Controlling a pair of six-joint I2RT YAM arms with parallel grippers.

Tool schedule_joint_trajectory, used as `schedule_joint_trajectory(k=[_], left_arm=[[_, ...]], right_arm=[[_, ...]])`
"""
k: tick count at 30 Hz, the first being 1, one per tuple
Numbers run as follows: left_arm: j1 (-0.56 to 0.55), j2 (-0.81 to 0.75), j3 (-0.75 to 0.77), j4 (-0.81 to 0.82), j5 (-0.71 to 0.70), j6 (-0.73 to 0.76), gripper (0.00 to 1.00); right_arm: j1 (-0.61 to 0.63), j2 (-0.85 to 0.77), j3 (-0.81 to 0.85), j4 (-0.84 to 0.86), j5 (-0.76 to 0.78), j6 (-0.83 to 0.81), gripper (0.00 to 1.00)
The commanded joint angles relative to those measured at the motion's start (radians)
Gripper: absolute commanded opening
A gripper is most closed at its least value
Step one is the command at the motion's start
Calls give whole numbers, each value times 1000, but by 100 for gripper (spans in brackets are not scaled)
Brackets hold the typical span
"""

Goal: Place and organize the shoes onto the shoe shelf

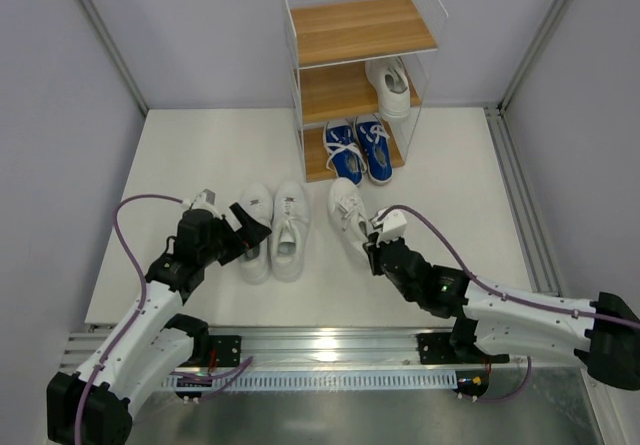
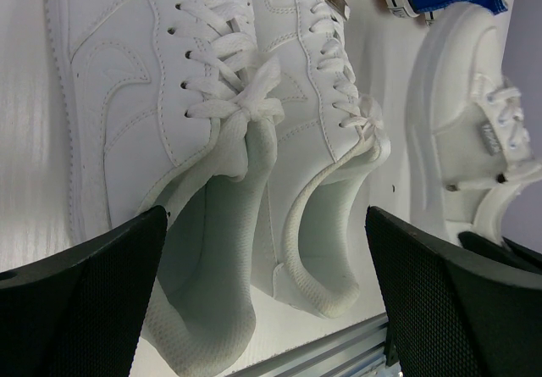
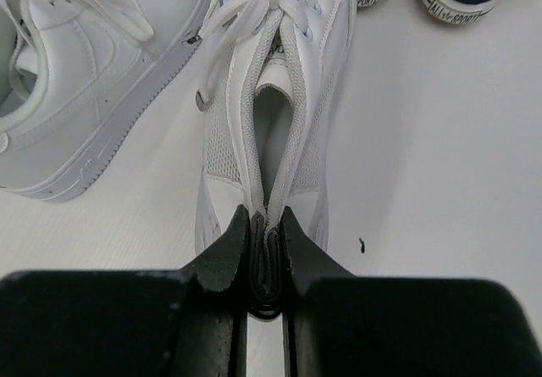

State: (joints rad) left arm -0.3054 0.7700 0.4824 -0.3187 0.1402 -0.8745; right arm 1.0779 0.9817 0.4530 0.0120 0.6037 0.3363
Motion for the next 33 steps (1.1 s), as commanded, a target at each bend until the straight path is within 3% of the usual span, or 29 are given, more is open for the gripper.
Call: schedule_joint_trajectory(k=[1, 4, 8, 15, 22, 33], left_arm=[[8, 5, -7, -5, -39, 29, 100], [8, 5, -5, -3, -39, 28, 100], [8, 8, -4, 3, -34, 26, 100], [8, 0, -4, 1, -36, 25, 100], [8, -9, 7, 3, -36, 22, 100], [8, -54, 10, -25, -48, 22, 100]], right_arm=[[2, -144, 96, -70, 41, -115, 4], [-1, -235, 157, -101, 86, -184, 4], [-29, -229, 269, -77, 127, -293, 4], [-249, -30, 482, 3, -103, -332, 4], [-392, 193, 774, -6, -264, -332, 4], [-498, 489, 1182, -288, -371, -252, 4]])
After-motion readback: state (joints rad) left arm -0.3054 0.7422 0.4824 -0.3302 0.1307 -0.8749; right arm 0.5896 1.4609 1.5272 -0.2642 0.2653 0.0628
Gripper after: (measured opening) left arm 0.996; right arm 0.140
